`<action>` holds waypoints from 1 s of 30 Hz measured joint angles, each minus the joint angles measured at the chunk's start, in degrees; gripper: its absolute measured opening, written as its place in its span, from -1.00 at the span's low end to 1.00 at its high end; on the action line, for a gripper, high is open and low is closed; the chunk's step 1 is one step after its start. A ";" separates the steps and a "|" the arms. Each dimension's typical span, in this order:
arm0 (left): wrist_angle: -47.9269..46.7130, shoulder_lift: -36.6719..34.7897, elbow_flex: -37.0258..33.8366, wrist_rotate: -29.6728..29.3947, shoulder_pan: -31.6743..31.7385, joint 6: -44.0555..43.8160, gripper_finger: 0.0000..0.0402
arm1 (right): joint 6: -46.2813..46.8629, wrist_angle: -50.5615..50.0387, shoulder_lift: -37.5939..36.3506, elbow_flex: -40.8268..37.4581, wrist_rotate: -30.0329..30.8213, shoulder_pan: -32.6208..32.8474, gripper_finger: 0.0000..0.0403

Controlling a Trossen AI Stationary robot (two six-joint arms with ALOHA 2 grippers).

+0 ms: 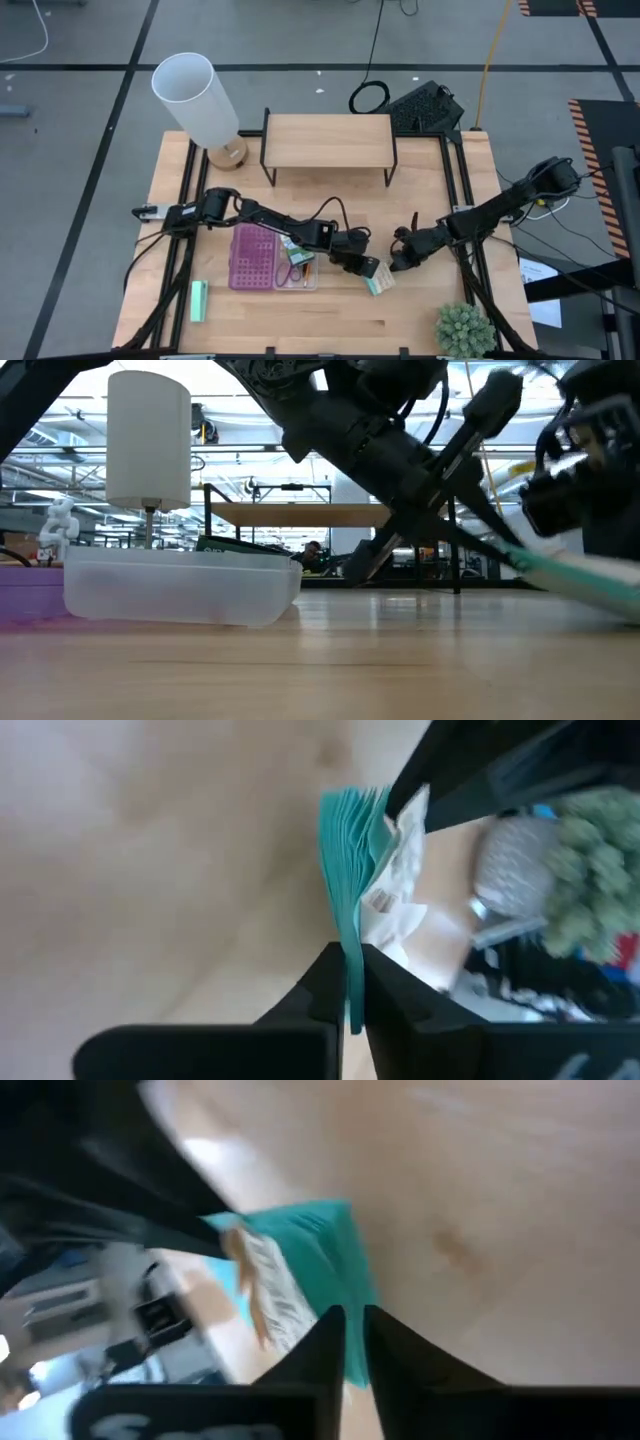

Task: Pack school essentials
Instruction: Put the light blue sticky notes into the violet supply box

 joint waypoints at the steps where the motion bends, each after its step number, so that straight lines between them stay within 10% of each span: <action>1: 0.80 0.00 0.00 0.93 0.03 0.04 -0.88 | -0.36 -0.34 -1.49 0.00 -0.54 0.03 -0.78; 17: 7.93 -9.72 0.07 10.17 0.19 6.36 -0.88 | -2.03 -1.98 -28.73 0.22 -7.39 0.03 -0.04; 30: 6.81 -25.85 0.07 11.15 0.62 11.61 -0.88 | -5.93 20.59 -32.79 0.29 6.70 0.10 0.75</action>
